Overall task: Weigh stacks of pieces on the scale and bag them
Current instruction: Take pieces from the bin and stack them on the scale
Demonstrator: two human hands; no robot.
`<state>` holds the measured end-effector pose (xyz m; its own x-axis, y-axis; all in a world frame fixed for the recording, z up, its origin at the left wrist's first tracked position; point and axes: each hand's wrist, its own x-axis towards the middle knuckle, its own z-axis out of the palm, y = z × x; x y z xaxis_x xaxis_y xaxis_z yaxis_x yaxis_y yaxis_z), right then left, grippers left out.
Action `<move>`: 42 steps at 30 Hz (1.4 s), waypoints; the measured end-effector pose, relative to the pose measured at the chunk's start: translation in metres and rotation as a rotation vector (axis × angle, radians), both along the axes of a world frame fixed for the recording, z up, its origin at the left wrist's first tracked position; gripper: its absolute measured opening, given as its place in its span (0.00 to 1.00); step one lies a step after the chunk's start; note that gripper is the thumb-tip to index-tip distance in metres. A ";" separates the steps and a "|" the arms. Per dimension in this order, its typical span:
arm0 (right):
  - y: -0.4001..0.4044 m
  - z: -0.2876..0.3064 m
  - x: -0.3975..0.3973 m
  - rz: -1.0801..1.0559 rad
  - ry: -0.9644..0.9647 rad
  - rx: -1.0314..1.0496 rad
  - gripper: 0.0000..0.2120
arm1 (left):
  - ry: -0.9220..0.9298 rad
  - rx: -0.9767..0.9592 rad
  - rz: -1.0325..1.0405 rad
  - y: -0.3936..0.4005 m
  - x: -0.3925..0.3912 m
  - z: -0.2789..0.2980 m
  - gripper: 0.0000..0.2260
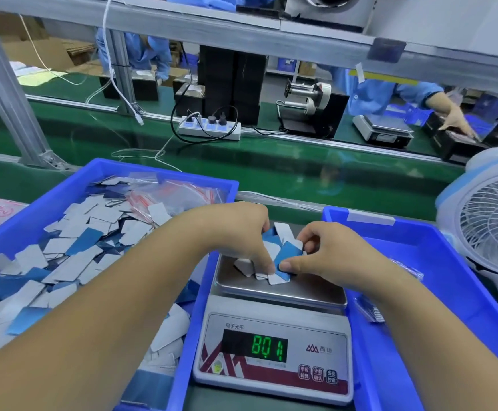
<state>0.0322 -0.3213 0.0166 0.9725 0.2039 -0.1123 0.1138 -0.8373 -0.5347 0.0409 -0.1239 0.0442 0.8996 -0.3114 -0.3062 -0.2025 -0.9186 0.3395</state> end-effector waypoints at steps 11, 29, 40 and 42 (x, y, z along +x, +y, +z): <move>0.007 0.008 0.005 -0.066 0.062 0.025 0.26 | -0.034 -0.215 0.032 -0.002 0.002 -0.006 0.23; 0.005 -0.002 -0.006 0.139 -0.289 0.307 0.16 | -0.136 -0.771 -0.112 0.010 0.000 -0.030 0.19; 0.002 -0.006 -0.003 0.125 -0.339 0.346 0.20 | -0.306 -0.754 -0.148 0.005 0.000 -0.039 0.24; 0.001 -0.008 -0.002 0.134 -0.300 0.308 0.21 | -0.267 -0.736 -0.158 0.005 -0.001 -0.041 0.26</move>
<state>0.0299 -0.3203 0.0088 0.9155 0.3101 0.2562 0.3984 -0.6112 -0.6839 0.0395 -0.1194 0.0030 0.8416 -0.4802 0.2471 -0.4718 -0.4311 0.7691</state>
